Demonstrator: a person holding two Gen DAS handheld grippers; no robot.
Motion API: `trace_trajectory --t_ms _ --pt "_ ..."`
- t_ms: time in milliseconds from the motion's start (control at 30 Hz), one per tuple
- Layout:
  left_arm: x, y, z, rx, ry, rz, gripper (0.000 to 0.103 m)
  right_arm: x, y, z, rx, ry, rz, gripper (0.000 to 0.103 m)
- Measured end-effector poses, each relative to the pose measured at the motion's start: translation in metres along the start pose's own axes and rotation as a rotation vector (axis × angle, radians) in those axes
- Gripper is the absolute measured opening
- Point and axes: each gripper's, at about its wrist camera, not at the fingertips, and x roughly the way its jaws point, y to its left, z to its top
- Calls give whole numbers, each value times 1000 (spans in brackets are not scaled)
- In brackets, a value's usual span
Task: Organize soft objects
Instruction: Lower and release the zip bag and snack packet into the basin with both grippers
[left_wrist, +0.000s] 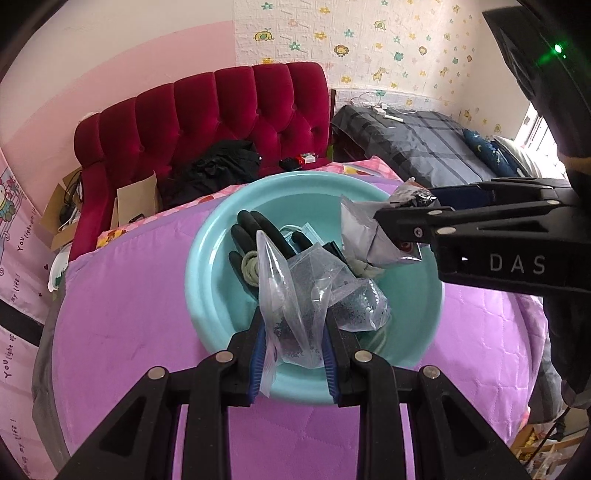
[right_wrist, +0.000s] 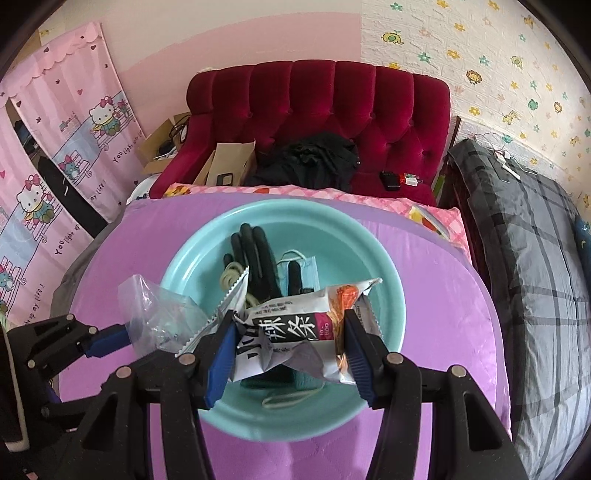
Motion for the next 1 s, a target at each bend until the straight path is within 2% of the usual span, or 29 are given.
trace_trajectory --t_ms 533,833,1000 --pt "55 9 24 -41 31 14 30 61 -18 27 55 32 5 59" --pt "62 9 24 -44 45 23 30 72 -25 26 84 24 20 60" --pt "65 8 24 -45 57 36 33 74 -24 28 82 20 14 66"
